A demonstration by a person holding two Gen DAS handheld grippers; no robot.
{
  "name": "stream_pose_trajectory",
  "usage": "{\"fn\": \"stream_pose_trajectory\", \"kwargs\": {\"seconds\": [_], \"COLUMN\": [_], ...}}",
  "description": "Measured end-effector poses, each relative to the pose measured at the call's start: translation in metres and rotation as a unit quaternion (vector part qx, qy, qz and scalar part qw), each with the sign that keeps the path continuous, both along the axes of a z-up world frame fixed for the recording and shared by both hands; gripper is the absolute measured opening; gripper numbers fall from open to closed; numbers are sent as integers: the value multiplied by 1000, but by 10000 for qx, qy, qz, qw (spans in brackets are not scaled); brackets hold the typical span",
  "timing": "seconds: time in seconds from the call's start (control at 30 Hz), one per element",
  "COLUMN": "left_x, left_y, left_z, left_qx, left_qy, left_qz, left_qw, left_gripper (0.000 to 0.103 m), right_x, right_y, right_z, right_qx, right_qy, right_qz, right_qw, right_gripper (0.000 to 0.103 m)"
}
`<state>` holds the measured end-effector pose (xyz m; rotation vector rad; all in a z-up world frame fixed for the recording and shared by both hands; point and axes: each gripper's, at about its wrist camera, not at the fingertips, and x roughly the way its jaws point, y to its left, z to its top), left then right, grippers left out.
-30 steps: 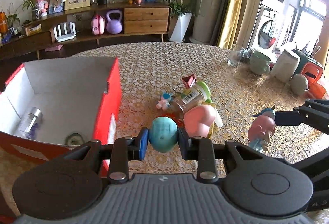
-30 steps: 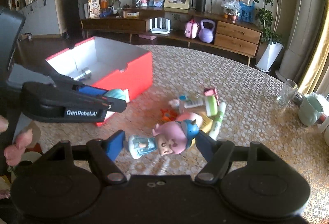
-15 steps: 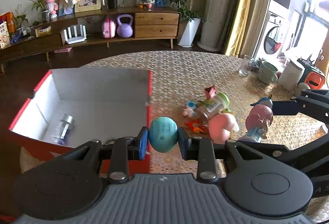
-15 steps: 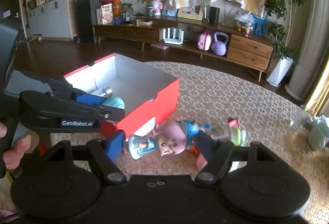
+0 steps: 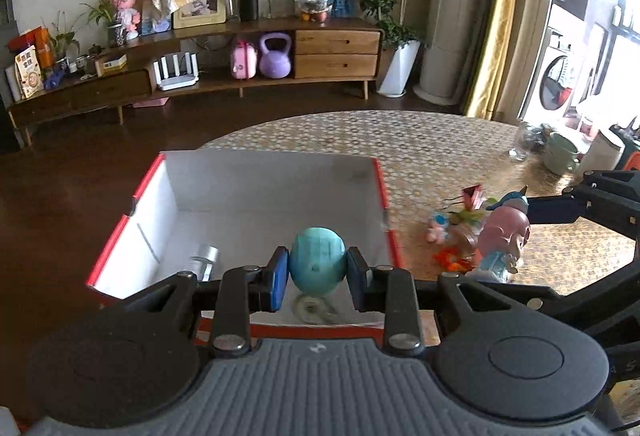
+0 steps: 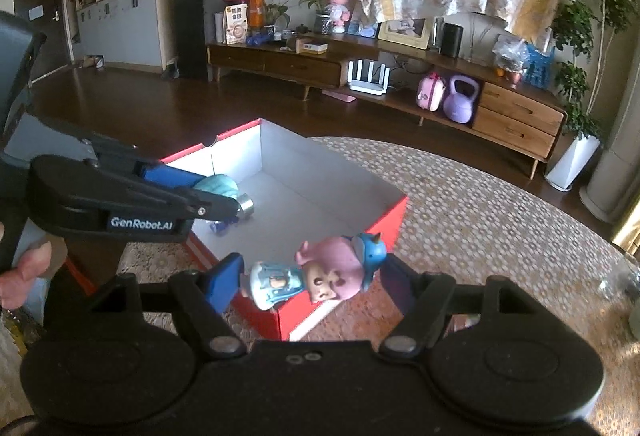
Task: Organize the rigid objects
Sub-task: 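Carry the pig figurine and teal ball with both tools over the red box, then open both tools to drop the pig figurine and teal ball into the box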
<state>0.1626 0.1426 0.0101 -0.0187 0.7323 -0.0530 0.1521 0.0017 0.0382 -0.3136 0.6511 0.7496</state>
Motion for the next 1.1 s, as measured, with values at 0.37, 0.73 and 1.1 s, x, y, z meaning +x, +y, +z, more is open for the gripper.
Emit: {"fn": "stream_pose_trajectory", "kwargs": {"seconds": [0.37, 0.73, 1.1], "left_x": [56, 124, 175], "left_y": [52, 65, 55], "left_z": [-24, -61, -88], "left_qx": [287, 443, 416], "left_qy": [447, 1166, 1787], "left_qz": [204, 28, 3], "left_qw": [9984, 9922, 9830], "left_gripper": [30, 30, 30], "right_x": [39, 75, 92], "right_y": [55, 108, 134], "right_z": [-28, -77, -101], "right_qx": [-179, -772, -1135], "right_qy": [114, 198, 599], "right_qz": [120, 173, 259], "right_qw": [9997, 9967, 9914], "right_gripper": [74, 74, 74]}}
